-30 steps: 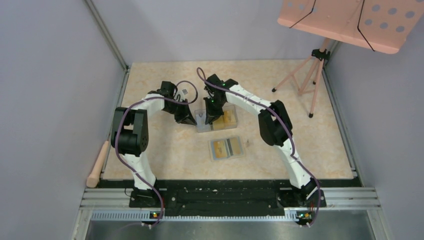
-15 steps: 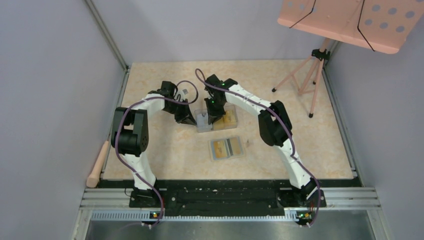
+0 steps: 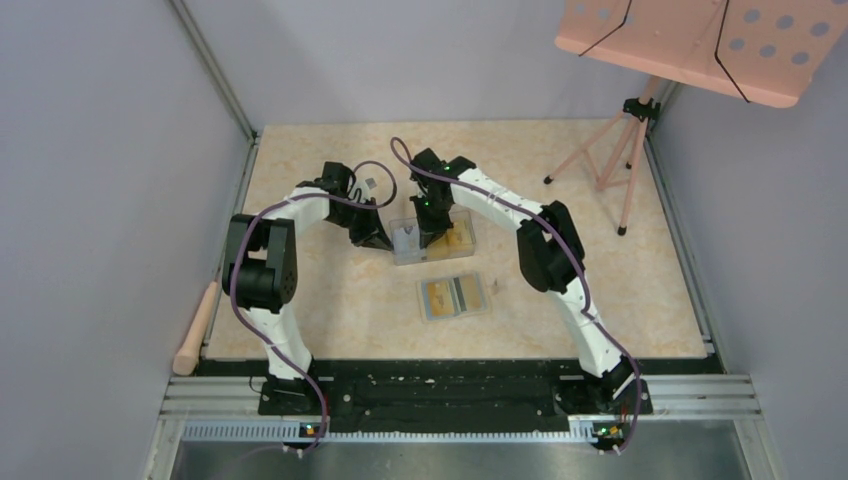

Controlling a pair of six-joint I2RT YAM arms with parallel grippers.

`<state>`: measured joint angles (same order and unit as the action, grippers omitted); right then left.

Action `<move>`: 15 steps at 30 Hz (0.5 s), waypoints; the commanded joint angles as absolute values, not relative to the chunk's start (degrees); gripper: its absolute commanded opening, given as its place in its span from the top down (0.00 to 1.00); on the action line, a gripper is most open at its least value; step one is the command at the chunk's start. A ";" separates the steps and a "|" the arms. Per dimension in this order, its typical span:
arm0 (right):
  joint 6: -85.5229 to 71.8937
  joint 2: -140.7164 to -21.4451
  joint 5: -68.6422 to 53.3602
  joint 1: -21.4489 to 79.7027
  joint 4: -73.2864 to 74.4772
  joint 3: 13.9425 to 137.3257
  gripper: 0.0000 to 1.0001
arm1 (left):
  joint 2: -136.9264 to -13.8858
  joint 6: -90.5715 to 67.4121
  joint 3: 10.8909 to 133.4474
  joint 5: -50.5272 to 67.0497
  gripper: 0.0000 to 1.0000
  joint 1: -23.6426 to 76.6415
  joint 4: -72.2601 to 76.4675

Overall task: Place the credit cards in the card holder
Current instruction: Pick up the credit card from the storage box.

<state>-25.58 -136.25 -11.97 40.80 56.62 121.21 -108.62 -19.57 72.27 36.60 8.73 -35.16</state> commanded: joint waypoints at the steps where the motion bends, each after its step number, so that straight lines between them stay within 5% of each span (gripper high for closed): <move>1: -24.98 -134.38 -10.87 41.31 57.40 122.17 1.00 | -111.60 -17.67 71.63 33.49 1.00 10.90 -35.86; 15: -28.37 -130.65 -19.30 40.96 53.12 120.95 1.00 | -110.86 -17.49 72.01 32.60 1.00 10.90 -36.10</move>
<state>-27.09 -133.88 -16.08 40.77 55.61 121.19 -108.62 -19.51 72.44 36.32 8.84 -35.42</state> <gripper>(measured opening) 0.011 0.009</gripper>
